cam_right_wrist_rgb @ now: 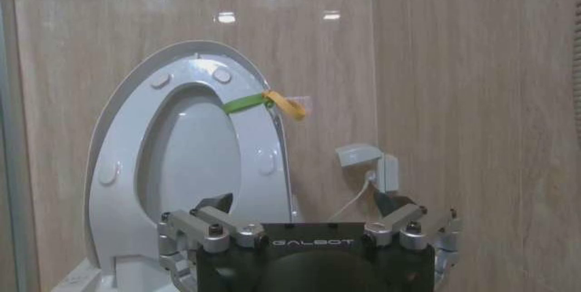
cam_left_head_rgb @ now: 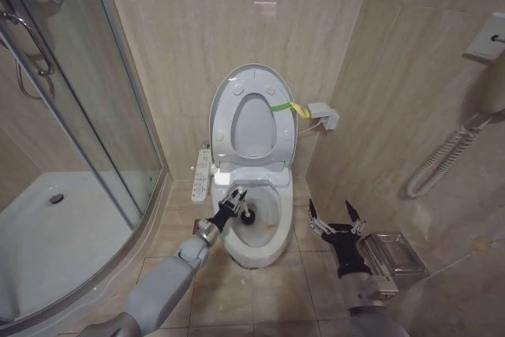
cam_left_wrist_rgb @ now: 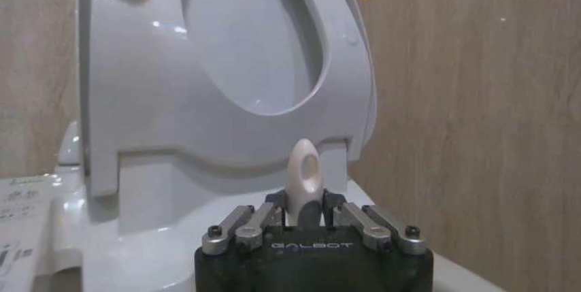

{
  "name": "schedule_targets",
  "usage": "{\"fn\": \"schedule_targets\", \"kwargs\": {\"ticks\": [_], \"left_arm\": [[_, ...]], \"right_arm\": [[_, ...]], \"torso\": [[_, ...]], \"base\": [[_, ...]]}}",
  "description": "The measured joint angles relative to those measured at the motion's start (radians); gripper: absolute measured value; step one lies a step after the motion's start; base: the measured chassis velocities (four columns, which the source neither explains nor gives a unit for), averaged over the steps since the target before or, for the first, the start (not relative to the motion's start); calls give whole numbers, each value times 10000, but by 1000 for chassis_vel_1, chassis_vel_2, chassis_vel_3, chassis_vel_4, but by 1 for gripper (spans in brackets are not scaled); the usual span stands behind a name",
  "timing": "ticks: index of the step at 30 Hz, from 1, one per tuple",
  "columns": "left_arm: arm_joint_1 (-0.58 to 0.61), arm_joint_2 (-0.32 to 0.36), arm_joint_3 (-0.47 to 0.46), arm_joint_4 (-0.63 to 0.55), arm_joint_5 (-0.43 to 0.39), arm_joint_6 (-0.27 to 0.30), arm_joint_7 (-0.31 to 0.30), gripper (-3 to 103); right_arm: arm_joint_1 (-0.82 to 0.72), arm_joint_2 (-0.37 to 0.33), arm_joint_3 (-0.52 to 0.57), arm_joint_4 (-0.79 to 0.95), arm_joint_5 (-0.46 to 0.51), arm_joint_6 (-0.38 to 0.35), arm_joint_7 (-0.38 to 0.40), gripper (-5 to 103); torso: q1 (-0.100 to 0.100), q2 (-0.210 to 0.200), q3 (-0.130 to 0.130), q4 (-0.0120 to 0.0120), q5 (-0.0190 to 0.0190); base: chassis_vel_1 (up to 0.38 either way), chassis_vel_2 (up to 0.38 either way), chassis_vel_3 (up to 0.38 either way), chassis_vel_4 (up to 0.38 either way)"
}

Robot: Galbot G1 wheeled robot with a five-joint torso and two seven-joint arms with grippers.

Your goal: Open the toilet lid, clean the toilet bowl with a toilet brush, close the toilet lid, and flush.

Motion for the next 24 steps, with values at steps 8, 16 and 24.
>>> {"fn": "schedule_targets", "kwargs": {"ticks": [8, 16, 24], "left_arm": [[-93, -79, -38, 318, -4, -72, 236, 25], [-328, -325, 81, 190, 206, -261, 214, 25], [-932, -780, 390, 212, 1050, -602, 81, 25]], "right_arm": [[0, 0, 0, 0, 0, 0, 0, 100], [0, 0, 0, 0, 0, 0, 0, 100], [0, 0, 0, 0, 0, 0, 0, 100]], "torso": [[0, 0, 0, -1, 0], [0, 0, 1, 0, 1], [1, 0, 1, -3, 2]], "base": [[0, 0, 0, 0], [0, 0, 0, 0], [0, 0, 0, 0]]}}
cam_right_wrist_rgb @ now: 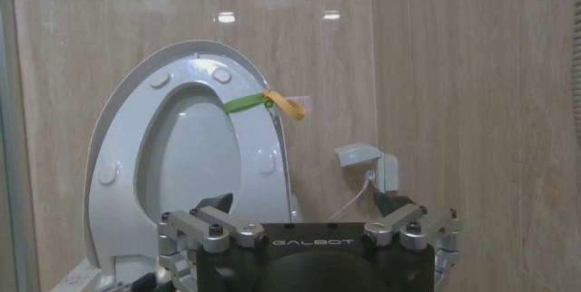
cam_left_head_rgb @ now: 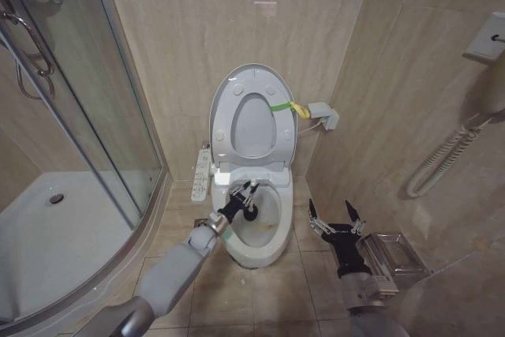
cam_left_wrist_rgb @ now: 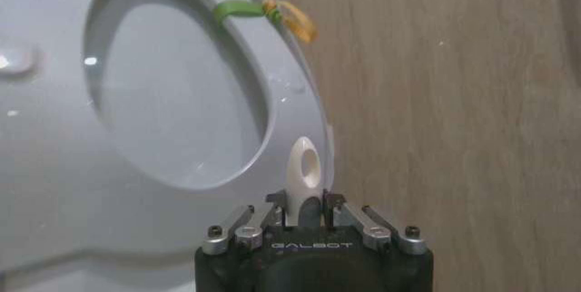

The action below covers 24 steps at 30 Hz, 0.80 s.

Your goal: Open the toilet lid, clean the toilet bowl with a toilet brush, close the toilet lid, and flush.

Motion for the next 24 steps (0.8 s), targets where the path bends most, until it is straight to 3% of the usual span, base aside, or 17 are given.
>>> {"fn": "schedule_targets", "kwargs": {"ticks": [7, 15, 24], "left_arm": [[55, -23, 381, -881, -352, 171, -302, 25], [709, 366, 699, -2714, -611, 651, -637, 25], [750, 180, 643, -2211, -768, 493, -419, 25]], "right_arm": [[0, 0, 0, 0, 0, -1, 0, 100], [0, 0, 0, 0, 0, 0, 0, 100], [0, 0, 0, 0, 0, -1, 0, 100]], "torso": [[0, 0, 0, 2, 1], [-1, 0, -1, 3, -1], [-1, 0, -1, 0, -1]], "base": [[0, 0, 0, 0], [0, 0, 0, 0], [0, 0, 0, 0]]}}
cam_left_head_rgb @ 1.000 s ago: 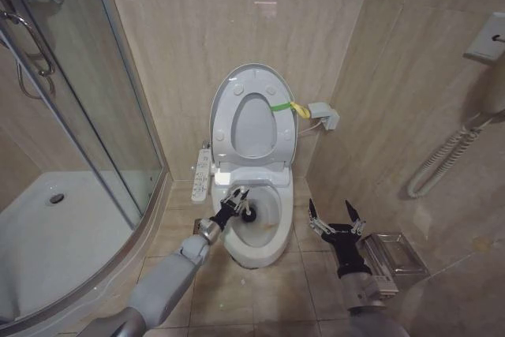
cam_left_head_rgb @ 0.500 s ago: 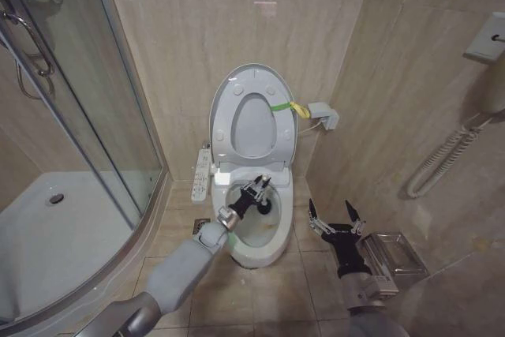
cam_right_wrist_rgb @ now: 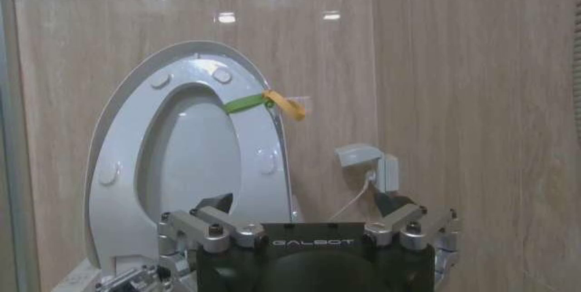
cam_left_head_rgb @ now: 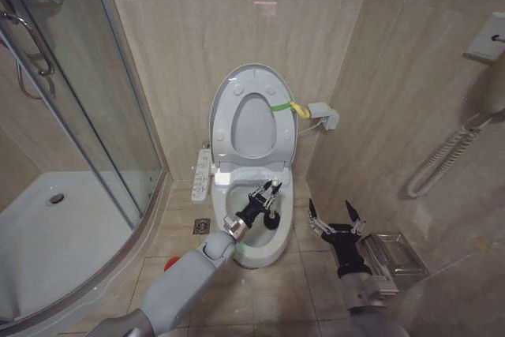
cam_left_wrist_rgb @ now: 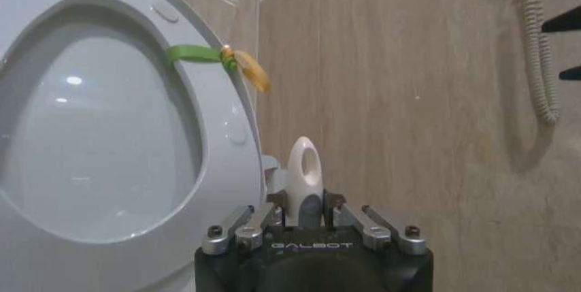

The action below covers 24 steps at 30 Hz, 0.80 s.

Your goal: Open the toilet lid, clean the toilet bowl with a toilet brush, close the toilet lid, and flush.

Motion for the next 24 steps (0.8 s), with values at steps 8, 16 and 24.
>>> {"fn": "schedule_targets", "kwargs": {"ticks": [8, 16, 24], "left_arm": [[-91, -275, 93, 1031, -132, -266, 388, 25], [-157, -372, 155, 1735, -194, -287, 526, 25], [-30, -181, 274, -64, -280, -45, 28, 25]], "right_arm": [[0, 0, 0, 0, 0, 0, 0, 100], [0, 0, 0, 0, 0, 0, 0, 100], [0, 0, 0, 0, 0, 0, 1, 100]], "torso": [[0, 0, 0, 1, 0], [0, 0, 0, 3, 0], [0, 0, 1, -1, -2]], "base": [[0, 0, 0, 0], [0, 0, 0, 0], [0, 0, 0, 0]]}}
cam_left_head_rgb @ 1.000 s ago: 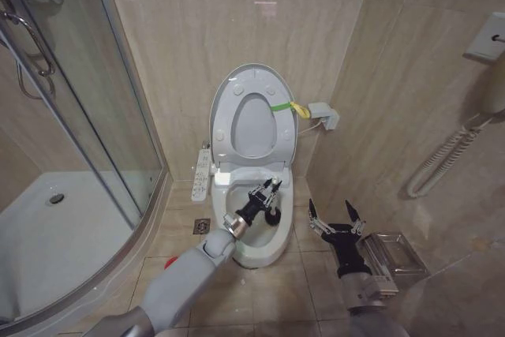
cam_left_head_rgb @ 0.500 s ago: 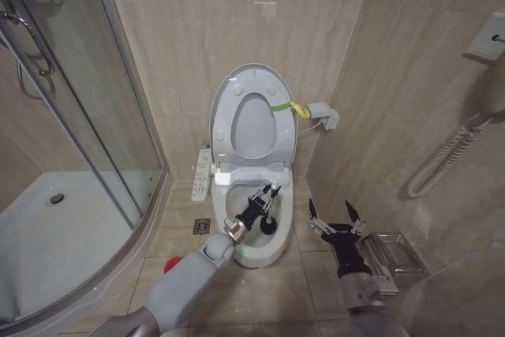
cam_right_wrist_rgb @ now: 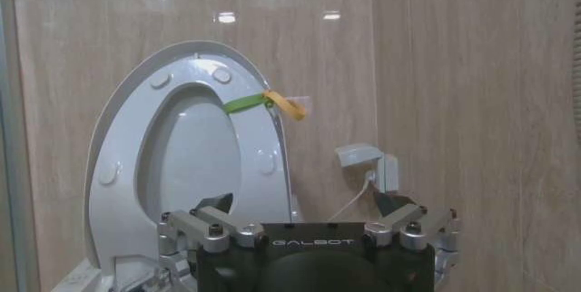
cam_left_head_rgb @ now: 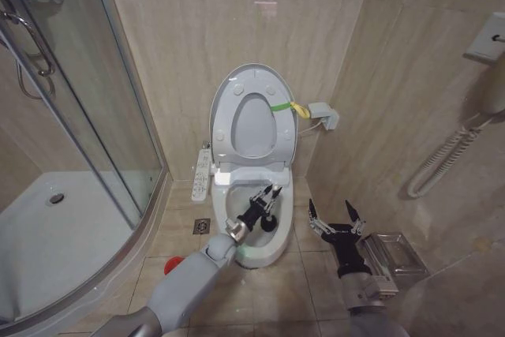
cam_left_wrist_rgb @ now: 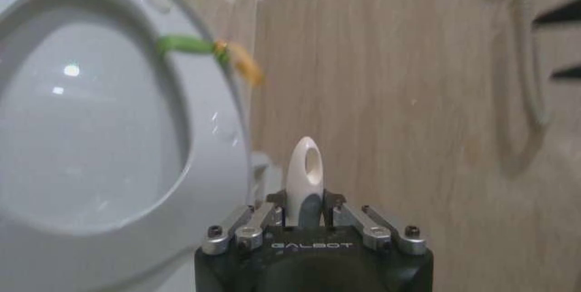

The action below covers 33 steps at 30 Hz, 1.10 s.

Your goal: Open the toilet lid, clean the toilet bowl with a toilet brush, close the toilet lid, and flush.

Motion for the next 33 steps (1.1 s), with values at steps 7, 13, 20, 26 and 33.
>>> {"fn": "schedule_targets", "kwargs": {"ticks": [7, 13, 20, 26, 33], "left_arm": [[139, 35, 149, -511, -21, 92, -62, 25], [37, -6, 56, 672, -23, -194, 299, 25], [-160, 75, -177, 1801, -25, -444, 692, 25], [-199, 142, -219, 1552, -15, -512, 685, 25], [-151, 26, -22, 258, 51, -553, 475, 25]], "right_arm": [[0, 0, 0, 0, 0, 0, -1, 100], [0, 0, 0, 0, 0, 0, 2, 100], [0, 0, 0, 0, 0, 0, 0, 100], [0, 0, 0, 0, 0, 0, 0, 100], [0, 1, 0, 1, 0, 0, 0, 100]], "torso": [[0, 0, 0, 3, 1], [0, 0, -1, 3, 0], [0, 0, -1, 4, 1], [0, -1, 0, 5, 2], [0, 0, -1, 0, 3]], "base": [[0, 0, 0, 0], [0, 0, 0, 0], [0, 0, 0, 0], [0, 0, 0, 0], [0, 0, 0, 0]]}}
